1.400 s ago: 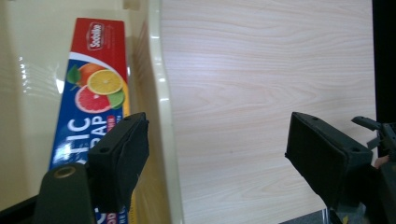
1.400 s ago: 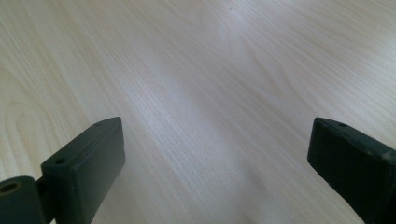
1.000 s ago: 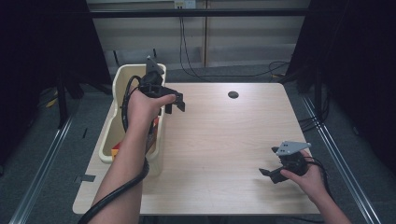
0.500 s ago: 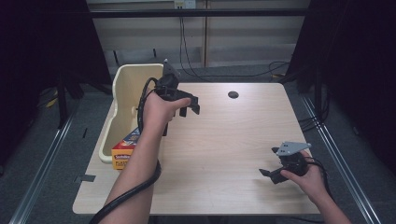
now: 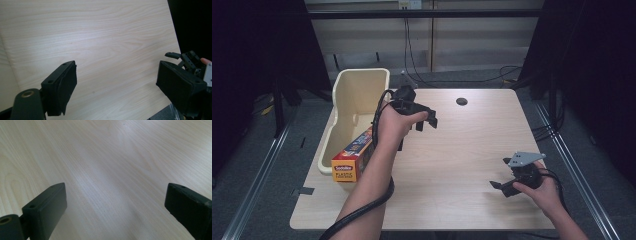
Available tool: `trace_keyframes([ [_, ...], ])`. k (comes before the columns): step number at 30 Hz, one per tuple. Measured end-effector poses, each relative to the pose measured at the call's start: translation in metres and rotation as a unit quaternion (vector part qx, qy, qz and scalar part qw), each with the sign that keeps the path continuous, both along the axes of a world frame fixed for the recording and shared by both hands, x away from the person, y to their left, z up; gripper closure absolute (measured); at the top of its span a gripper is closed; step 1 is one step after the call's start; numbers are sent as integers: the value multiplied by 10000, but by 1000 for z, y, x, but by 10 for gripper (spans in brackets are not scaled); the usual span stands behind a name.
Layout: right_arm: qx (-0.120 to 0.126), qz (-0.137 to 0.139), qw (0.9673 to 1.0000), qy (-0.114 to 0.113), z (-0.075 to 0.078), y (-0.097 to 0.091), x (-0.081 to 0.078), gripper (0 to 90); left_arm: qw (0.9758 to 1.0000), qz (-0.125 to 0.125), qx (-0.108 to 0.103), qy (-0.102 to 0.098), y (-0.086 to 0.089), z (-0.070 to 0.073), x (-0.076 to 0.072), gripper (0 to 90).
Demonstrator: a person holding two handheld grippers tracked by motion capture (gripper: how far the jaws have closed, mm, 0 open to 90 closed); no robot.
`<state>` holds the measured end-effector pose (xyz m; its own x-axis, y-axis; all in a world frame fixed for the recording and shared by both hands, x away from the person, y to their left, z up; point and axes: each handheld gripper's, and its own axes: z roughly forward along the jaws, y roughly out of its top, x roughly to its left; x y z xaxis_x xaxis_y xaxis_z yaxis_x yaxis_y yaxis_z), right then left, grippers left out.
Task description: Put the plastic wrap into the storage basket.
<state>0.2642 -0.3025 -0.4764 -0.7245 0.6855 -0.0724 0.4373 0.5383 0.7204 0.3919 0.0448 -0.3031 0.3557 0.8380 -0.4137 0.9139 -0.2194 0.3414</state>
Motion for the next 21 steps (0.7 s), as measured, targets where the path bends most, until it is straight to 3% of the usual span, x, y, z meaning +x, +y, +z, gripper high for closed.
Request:
trace_keyframes([
  [13, -20, -31, 10000, -26, 0, -1, -1, 40, 9998, -166, -52, 3, -12, -18, -4, 147],
  [21, -7, -15, 10000, 81, -5, -1, 2, 32, 9994, -266, -153, -142, -15, -24, -8, 124],
])
